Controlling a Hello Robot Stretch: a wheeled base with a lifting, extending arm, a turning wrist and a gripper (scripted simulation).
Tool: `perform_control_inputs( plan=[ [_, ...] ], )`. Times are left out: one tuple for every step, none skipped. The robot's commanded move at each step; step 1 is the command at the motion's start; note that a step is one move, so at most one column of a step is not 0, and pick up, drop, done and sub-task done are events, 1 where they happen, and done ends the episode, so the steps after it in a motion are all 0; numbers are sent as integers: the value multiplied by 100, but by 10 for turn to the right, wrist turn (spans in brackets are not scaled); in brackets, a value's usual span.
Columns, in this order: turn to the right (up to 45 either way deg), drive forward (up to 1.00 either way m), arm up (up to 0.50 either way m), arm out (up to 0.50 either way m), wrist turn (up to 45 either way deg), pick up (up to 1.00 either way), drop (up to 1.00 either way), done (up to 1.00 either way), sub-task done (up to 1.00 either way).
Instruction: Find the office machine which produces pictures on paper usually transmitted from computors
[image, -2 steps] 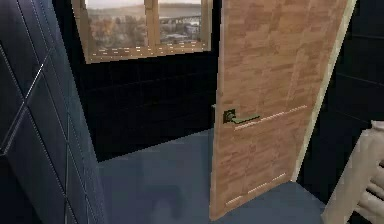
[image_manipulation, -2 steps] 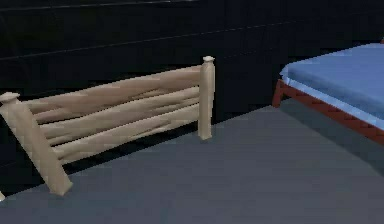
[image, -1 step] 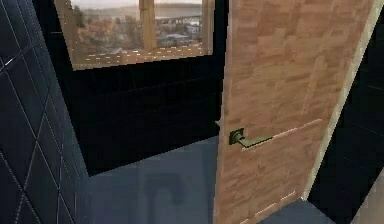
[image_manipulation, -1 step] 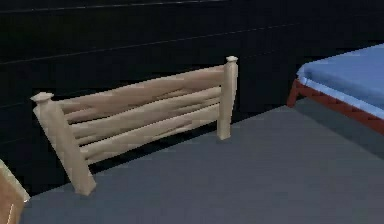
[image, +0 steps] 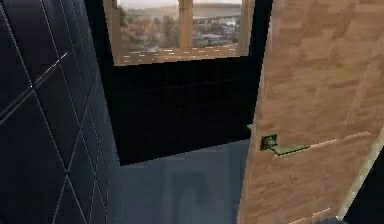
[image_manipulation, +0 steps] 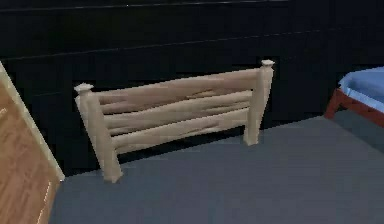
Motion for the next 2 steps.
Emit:
perform_control_inputs(
  plan=[
    [0,90,0,0,0,0,0,0,0],
    [-150,0,0,0,0,0,0,0,0]
  ],
)
